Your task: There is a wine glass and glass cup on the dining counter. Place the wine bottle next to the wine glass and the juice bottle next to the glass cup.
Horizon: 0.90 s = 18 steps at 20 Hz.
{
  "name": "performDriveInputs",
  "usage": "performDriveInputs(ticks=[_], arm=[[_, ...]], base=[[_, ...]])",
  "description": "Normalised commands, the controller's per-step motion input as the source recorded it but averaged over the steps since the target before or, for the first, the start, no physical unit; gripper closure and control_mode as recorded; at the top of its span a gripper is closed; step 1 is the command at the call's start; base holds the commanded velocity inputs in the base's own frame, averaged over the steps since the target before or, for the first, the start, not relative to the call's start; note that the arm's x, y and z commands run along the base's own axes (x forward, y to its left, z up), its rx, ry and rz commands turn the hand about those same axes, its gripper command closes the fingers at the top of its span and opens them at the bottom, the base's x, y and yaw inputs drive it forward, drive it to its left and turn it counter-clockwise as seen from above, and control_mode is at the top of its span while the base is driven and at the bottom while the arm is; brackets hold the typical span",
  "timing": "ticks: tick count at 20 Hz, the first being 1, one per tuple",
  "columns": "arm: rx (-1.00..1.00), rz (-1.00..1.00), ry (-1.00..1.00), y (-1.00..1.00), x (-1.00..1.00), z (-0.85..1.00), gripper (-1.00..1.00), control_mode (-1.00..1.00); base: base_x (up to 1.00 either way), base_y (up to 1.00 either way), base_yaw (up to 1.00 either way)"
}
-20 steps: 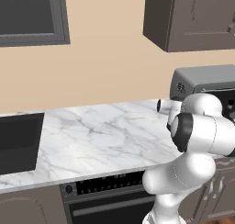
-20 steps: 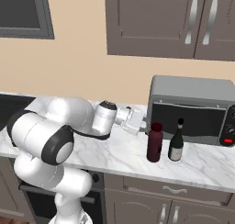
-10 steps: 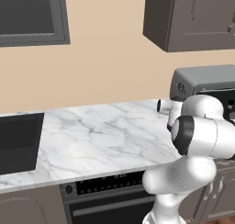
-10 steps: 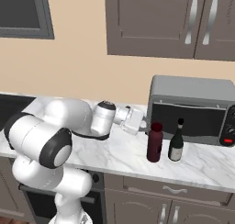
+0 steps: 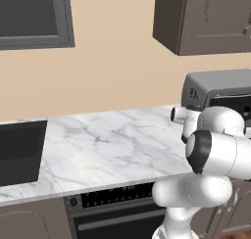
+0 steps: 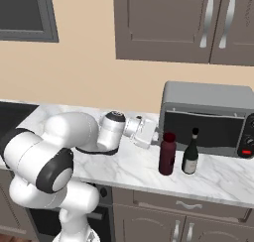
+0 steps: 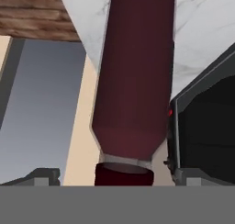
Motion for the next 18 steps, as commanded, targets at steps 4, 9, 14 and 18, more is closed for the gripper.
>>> performDriveInputs(ticks=[4,9,14,18], arm=[[0.0,0.0,0.0,-0.27,0.0,0.13,-1.0,-1.0],[0.0,0.0,0.01,-0.2,0.0,-0.04,-1.0,-1.0],[0.0,0.0,0.05,-0.05,0.12,-0.19,-1.0,-1.0],[0.0,0.0,0.0,-0.09,0.02,0.0,-1.0,-1.0]], base=[[0.0,0.0,0.0],[0.0,0.0,0.0],[0.0,0.0,0.0],[0.0,0.0,0.0]])
